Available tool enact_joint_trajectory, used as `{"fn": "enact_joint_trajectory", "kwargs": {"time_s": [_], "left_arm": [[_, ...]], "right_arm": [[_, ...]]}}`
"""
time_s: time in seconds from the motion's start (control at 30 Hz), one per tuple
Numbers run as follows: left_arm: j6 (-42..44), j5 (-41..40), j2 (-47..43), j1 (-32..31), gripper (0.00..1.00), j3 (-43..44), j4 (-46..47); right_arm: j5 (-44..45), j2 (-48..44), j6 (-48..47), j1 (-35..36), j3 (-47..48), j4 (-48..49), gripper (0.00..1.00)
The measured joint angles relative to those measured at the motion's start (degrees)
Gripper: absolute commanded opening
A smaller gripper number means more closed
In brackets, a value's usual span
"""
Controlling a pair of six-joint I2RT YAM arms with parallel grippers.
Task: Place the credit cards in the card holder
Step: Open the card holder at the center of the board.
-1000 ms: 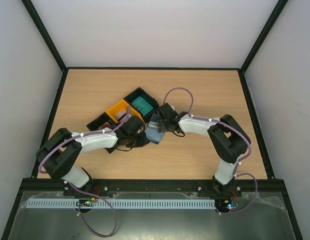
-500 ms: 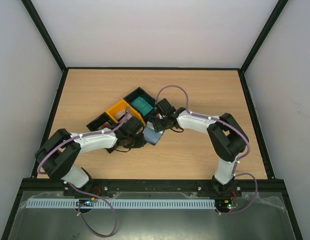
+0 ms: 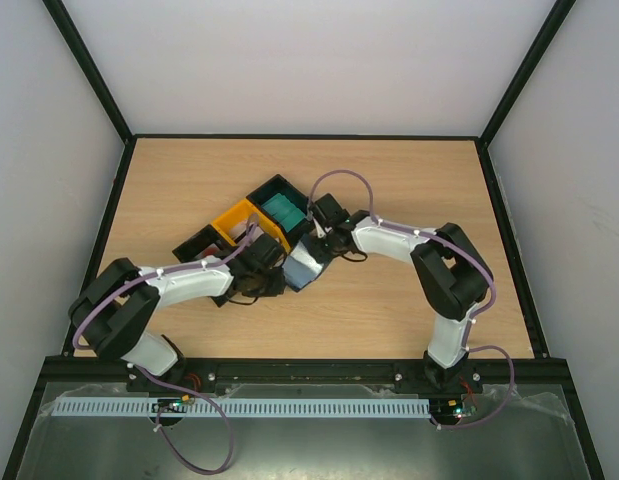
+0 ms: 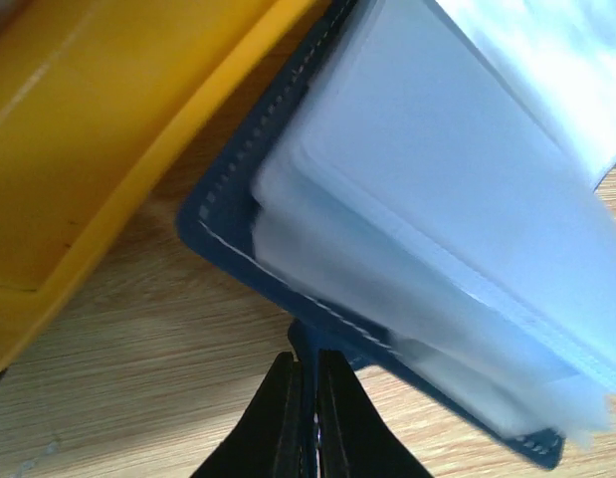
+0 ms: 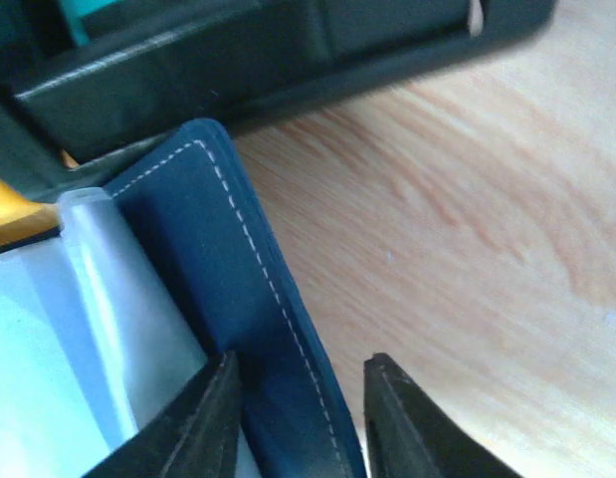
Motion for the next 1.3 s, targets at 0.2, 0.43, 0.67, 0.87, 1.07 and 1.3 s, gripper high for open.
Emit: {"fn": "enact_joint_trajectory", "kwargs": {"time_s": [0.2, 0.43, 0.67, 0.87, 1.07, 1.3], "left_arm": [[-0.1, -1.0, -3.9, 0.0, 0.20, -0.5, -0.2], [0.5, -0.9, -6.4, -0.3, 0.36, 0.2, 0.9], [-1.6, -6.4, -9.1, -2.9, 0.45, 3.0, -1.0], [-2.1, -4.8, -8.6, -3.2, 0.27, 5.8, 2.6], [-1.2, -1.8, 1.7, -3.2, 0.20, 9.1, 3.8], [0.6, 2.4, 8.7, -3.2, 0.22, 13.6, 4.5]], "right_arm": [[-0.6, -1.7, 4.5, -0.2, -5.4, 1.4, 0.17], [0.2, -11.6, 11.4, -0.1, -14.9, 4.7, 0.06], [2.2, -18.8, 16.5, 0.1, -19.7, 6.0, 0.06], [2.8, -18.7, 20.6, 0.1, -20.4, 6.7, 0.05], [2.8, -18.4, 24.3, 0.1, -22.8, 8.3, 0.06], [2.0, -18.4, 26.2, 0.1, -24.1, 9.7, 0.12]]}}
